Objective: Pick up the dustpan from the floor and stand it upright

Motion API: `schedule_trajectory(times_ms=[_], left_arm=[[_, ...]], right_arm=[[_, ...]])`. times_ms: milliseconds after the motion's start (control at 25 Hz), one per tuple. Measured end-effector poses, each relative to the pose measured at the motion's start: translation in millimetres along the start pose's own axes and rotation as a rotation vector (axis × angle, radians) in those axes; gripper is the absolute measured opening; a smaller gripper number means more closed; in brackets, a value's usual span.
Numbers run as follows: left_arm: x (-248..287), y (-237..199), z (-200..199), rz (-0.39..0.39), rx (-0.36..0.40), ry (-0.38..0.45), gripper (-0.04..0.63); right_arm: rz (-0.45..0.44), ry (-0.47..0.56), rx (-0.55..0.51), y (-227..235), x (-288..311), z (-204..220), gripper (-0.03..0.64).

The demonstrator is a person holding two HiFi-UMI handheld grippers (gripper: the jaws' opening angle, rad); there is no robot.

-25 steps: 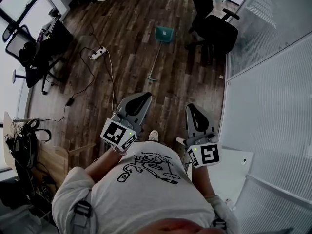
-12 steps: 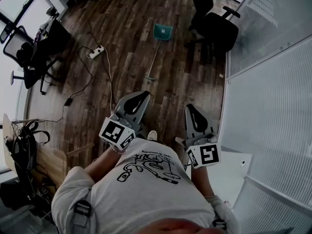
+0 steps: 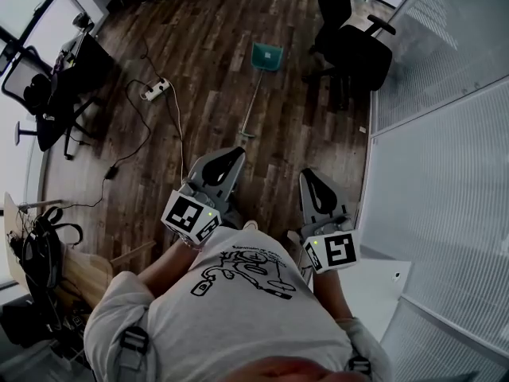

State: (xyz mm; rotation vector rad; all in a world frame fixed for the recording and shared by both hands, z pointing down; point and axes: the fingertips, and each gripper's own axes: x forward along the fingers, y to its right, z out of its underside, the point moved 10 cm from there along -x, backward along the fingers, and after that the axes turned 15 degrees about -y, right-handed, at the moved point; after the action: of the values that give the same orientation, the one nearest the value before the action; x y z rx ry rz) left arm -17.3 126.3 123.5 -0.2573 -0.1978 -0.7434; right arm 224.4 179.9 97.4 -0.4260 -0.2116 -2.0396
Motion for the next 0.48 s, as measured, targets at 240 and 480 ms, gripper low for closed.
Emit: schedule_trajectory(times_ms=[240, 480], left_arm=[[9, -55, -10, 0.002, -0.013, -0.010, 0.009], [18, -109, -29, 0.019, -0.012, 0.002, 0.009]], right_arm=[[-0.004, -0.002, -0.008, -3, 52, -29, 0.015], [0.016, -0.010, -0.009, -9, 100, -54, 0.015]])
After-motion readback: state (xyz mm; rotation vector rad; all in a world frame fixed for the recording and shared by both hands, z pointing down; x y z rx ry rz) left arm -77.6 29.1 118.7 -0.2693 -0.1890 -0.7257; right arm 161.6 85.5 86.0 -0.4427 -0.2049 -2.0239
